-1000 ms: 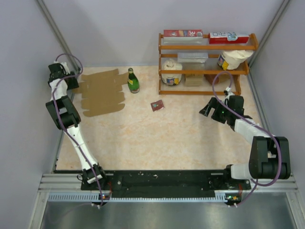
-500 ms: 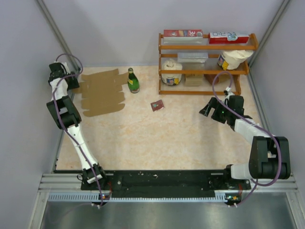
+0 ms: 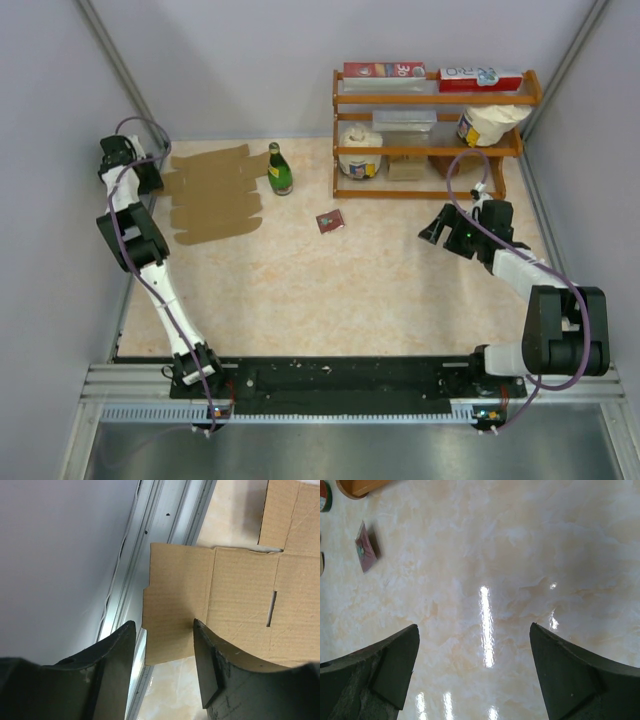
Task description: Fold the paper box
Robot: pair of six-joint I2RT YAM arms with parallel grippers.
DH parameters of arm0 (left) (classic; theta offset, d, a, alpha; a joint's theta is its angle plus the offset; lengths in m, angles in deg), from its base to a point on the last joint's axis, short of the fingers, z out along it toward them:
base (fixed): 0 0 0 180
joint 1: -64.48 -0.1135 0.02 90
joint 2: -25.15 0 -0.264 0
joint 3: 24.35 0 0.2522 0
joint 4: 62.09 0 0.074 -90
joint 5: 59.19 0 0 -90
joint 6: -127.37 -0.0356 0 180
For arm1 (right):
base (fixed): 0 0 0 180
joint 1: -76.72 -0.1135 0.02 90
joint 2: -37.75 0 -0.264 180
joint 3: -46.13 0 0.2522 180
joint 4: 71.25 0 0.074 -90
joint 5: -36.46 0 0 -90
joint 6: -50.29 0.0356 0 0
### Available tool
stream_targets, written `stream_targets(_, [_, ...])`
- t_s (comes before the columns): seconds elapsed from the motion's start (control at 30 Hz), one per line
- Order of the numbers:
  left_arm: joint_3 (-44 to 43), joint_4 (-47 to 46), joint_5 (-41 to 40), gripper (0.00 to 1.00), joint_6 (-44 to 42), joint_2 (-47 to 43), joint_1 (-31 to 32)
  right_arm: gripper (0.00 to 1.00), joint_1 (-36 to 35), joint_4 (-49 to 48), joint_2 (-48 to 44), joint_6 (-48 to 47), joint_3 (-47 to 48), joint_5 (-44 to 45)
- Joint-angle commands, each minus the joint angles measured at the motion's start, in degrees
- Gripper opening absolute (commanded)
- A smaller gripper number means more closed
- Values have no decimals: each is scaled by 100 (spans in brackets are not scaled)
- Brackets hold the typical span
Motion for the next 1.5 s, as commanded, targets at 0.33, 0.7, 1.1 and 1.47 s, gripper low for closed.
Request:
stream_targets(0.33, [-155, 29, 39, 30, 116, 83, -257, 90, 106, -152, 3, 41, 304, -117])
stream_targets(0.7, [547, -349, 250, 13, 186, -267, -284, 90, 106, -214, 38, 76, 278, -143])
stream_targets(1.1, [1444, -991, 794, 5, 608, -821, -380, 90, 114, -205, -23, 84, 252, -170])
stream_targets(1.47, [1857, -1333, 1260, 0, 898, -1208, -442, 90, 106, -231, -32, 76, 217, -170])
